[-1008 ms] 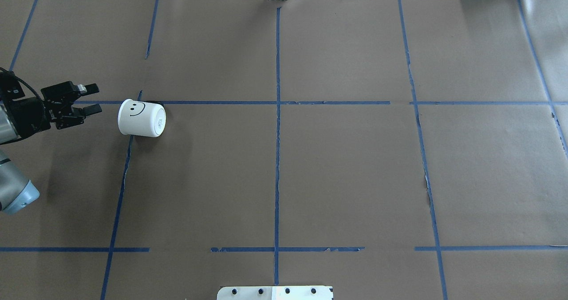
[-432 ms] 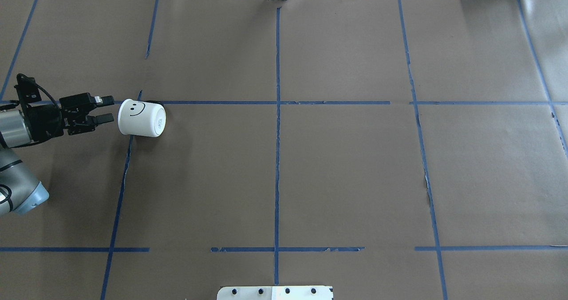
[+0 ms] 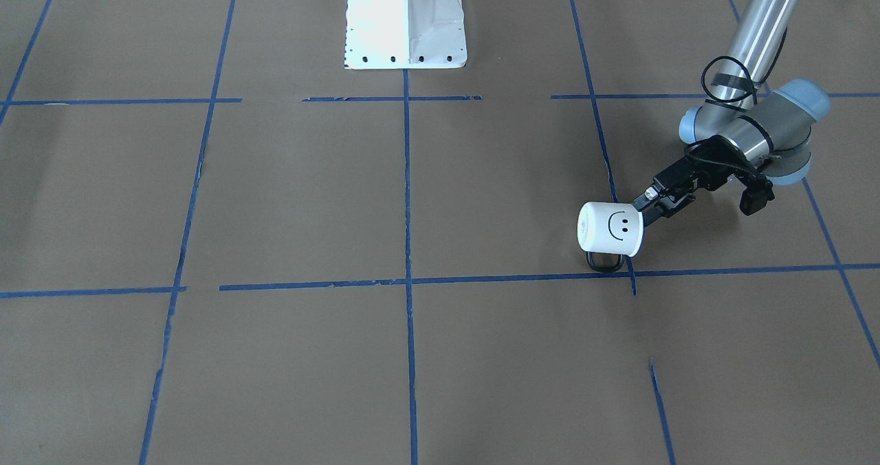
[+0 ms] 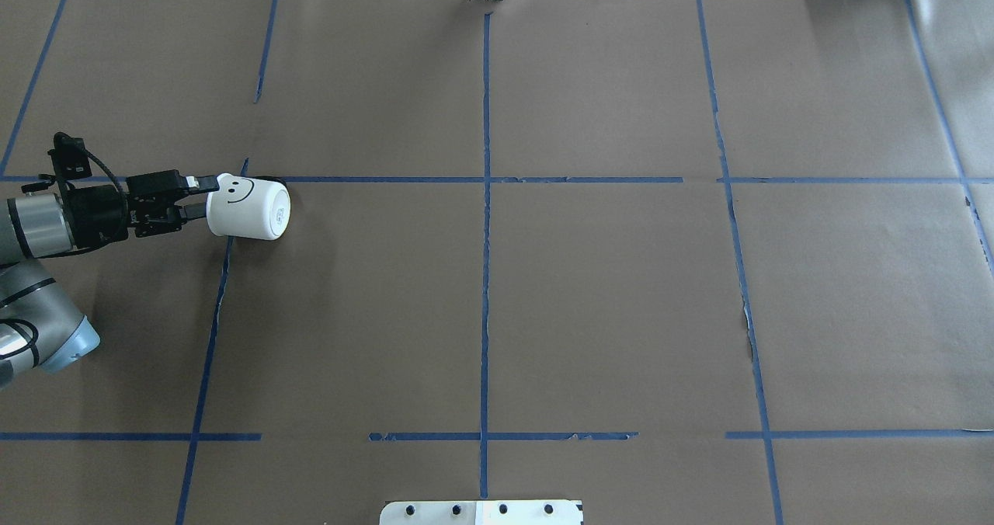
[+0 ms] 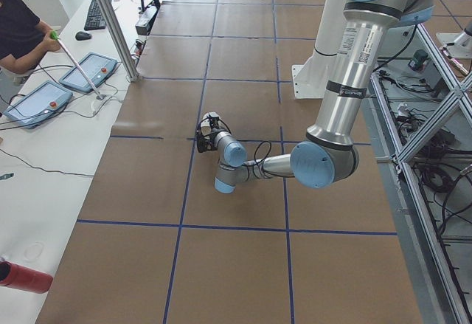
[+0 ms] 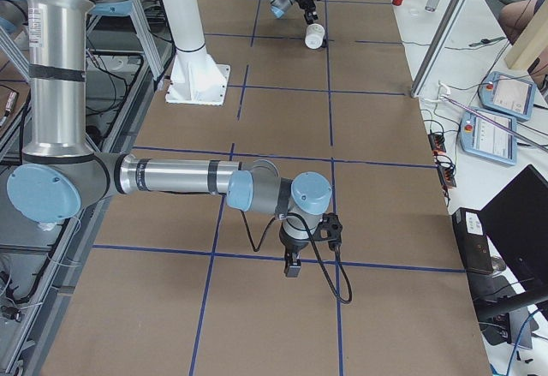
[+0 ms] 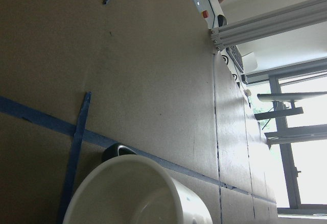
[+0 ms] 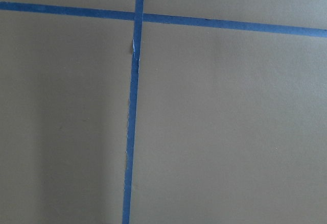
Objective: Flip mug
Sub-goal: 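Insert the left gripper into the mug rim and close on it, then lift the mug with the left gripper and rotate it upright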
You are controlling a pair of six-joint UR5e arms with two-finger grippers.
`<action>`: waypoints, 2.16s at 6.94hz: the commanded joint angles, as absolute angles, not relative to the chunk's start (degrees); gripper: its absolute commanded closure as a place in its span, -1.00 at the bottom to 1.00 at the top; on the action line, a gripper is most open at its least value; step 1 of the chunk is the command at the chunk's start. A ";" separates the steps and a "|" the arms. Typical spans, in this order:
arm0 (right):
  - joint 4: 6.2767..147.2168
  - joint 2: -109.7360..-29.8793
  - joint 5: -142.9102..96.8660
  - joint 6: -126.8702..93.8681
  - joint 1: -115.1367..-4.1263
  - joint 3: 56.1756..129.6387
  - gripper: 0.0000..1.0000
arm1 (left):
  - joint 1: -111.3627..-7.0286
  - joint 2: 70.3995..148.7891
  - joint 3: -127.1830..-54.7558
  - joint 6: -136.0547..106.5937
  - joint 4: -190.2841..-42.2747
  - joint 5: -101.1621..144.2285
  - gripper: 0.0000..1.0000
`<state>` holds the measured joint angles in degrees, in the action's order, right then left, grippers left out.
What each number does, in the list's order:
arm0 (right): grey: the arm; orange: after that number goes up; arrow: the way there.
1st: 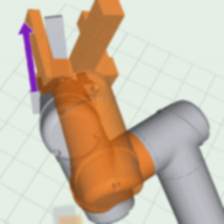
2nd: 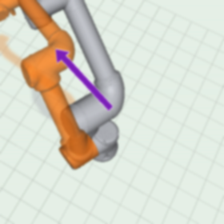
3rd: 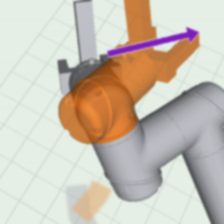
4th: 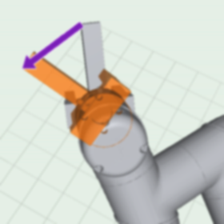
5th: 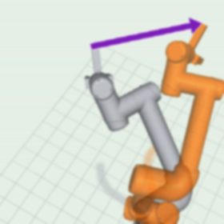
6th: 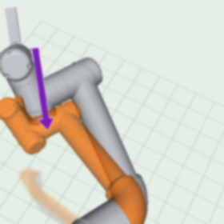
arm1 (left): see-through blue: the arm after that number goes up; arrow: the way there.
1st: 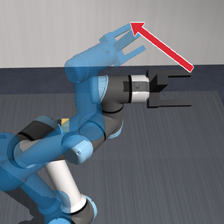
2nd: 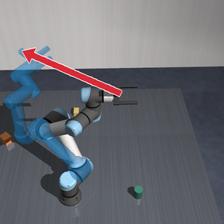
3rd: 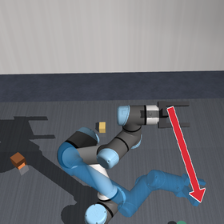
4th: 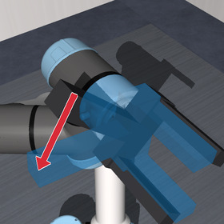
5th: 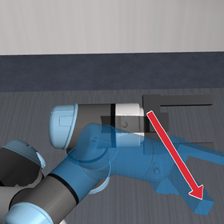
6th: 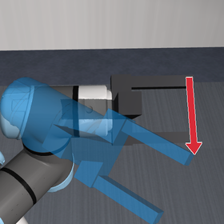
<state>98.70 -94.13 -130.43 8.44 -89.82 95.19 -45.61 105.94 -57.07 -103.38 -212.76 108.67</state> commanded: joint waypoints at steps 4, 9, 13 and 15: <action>98.70 -94.13 -130.43 8.44 -89.82 95.19 -1.00 | -45.44 109.25 -54.94 -102.66 -212.78 108.98 -0.41; 98.70 -94.13 -130.43 8.44 -89.82 95.19 -1.00 | -45.35 109.25 -55.46 -102.48 -212.87 108.90 1.00; 98.70 -94.13 -130.43 8.44 -89.82 95.19 -1.00 | -46.41 107.84 -65.89 -107.40 -209.04 107.93 1.00; 98.70 -94.13 -130.43 8.44 -89.82 95.19 -1.00 | -45.88 108.62 -78.25 -107.32 -186.02 107.14 1.00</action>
